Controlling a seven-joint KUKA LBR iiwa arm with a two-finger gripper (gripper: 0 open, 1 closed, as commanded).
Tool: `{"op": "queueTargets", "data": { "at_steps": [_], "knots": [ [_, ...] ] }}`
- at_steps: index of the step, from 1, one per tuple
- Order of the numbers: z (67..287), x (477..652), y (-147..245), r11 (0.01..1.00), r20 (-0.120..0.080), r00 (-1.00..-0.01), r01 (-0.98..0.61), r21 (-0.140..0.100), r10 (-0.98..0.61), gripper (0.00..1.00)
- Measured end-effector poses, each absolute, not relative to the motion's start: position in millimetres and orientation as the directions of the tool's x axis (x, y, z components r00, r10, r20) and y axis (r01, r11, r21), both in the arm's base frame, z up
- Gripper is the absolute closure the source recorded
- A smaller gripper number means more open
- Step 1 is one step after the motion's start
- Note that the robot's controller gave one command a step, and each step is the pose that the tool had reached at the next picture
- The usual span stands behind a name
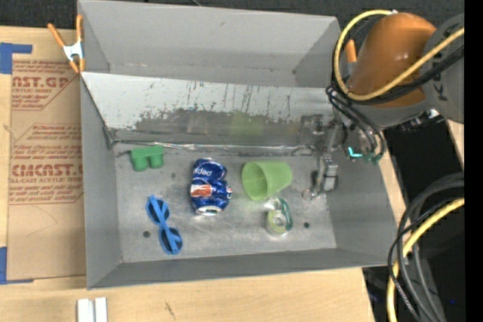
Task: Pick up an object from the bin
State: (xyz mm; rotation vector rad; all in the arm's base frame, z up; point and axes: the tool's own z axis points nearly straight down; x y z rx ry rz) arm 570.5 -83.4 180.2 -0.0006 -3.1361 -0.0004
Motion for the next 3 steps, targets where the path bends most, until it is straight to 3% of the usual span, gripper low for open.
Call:
{"op": "queueTargets", "data": {
  "at_steps": [1,2,3],
  "knots": [
    [71,573.6,-31,0.976,0.006,-0.976,0.217,0.002,0.217,0.0],
    [74,575.2,-33,0.976,0.0,-0.976,0.218,0.0,0.218,1.0],
    [71,578.8,29,0.984,-0.006,-0.984,0.176,0.003,0.176,1.0]
  ]
}}
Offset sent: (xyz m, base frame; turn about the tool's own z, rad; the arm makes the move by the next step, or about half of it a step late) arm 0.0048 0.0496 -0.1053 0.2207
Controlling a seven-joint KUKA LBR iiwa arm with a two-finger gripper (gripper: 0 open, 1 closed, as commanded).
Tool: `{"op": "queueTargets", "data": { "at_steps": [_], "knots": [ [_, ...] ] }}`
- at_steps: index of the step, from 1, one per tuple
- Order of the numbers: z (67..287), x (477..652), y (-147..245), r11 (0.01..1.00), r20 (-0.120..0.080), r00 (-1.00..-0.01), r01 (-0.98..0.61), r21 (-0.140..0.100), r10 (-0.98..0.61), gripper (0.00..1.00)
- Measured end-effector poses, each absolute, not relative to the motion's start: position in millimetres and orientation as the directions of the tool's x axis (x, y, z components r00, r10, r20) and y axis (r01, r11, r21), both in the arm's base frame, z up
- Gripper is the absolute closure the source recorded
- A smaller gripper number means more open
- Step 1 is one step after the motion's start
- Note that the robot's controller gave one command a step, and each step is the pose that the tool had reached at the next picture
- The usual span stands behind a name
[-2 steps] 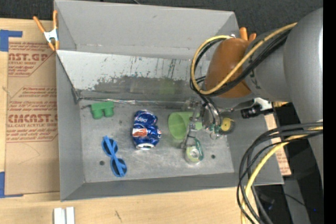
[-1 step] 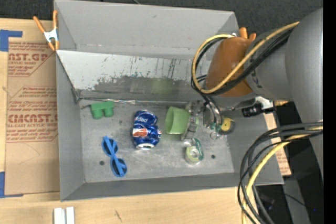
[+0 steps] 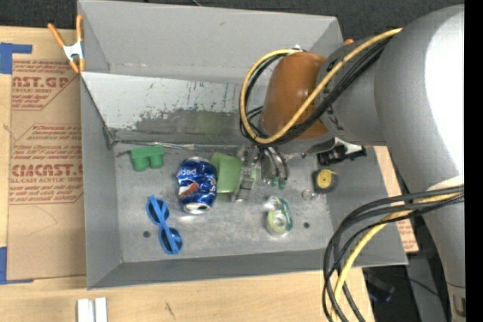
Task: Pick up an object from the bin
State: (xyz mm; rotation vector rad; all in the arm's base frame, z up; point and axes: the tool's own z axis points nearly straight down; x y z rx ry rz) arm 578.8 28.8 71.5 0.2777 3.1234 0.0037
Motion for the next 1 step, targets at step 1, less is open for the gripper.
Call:
{"op": "queueTargets", "data": {
  "at_steps": [1],
  "knots": [
    [177.2,548.9,16.6,0.985,-0.008,-0.985,0.172,0.002,0.172,1.0]
  ]
}}
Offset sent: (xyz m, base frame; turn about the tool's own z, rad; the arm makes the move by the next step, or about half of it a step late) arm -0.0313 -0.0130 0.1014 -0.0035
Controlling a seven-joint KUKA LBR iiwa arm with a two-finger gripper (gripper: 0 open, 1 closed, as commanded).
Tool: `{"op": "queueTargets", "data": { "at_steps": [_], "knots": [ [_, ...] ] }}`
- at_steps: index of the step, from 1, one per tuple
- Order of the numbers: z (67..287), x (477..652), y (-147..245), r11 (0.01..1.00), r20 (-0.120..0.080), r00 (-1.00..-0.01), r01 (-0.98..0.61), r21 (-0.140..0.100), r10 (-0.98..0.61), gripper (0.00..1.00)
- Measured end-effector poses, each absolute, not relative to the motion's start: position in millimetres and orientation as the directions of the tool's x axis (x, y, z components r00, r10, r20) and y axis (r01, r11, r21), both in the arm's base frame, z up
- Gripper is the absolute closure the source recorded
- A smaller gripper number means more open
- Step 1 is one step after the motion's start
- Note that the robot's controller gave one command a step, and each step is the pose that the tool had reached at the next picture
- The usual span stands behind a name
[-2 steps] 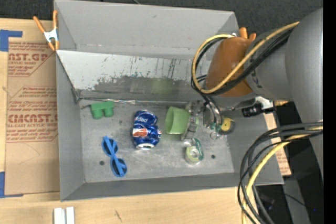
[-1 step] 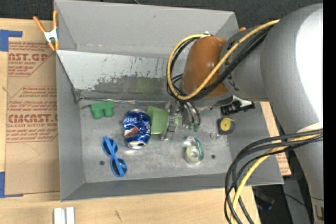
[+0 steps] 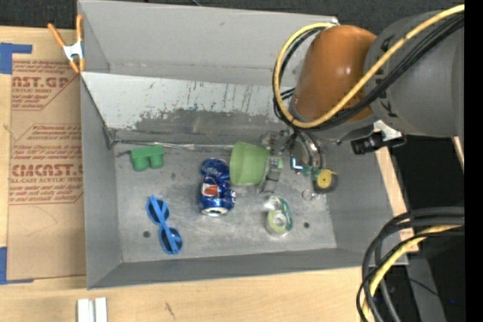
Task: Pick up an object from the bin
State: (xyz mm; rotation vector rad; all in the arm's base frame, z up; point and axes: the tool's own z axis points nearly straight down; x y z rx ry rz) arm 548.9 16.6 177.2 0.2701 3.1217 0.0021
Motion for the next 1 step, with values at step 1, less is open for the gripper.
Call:
{"op": "queueTargets", "data": {
  "at_steps": [1],
  "knots": [
    [284.9,589.2,-31.8,0.988,-0.013,-0.988,0.153,0.0,0.153,1.0]
  ]
}}
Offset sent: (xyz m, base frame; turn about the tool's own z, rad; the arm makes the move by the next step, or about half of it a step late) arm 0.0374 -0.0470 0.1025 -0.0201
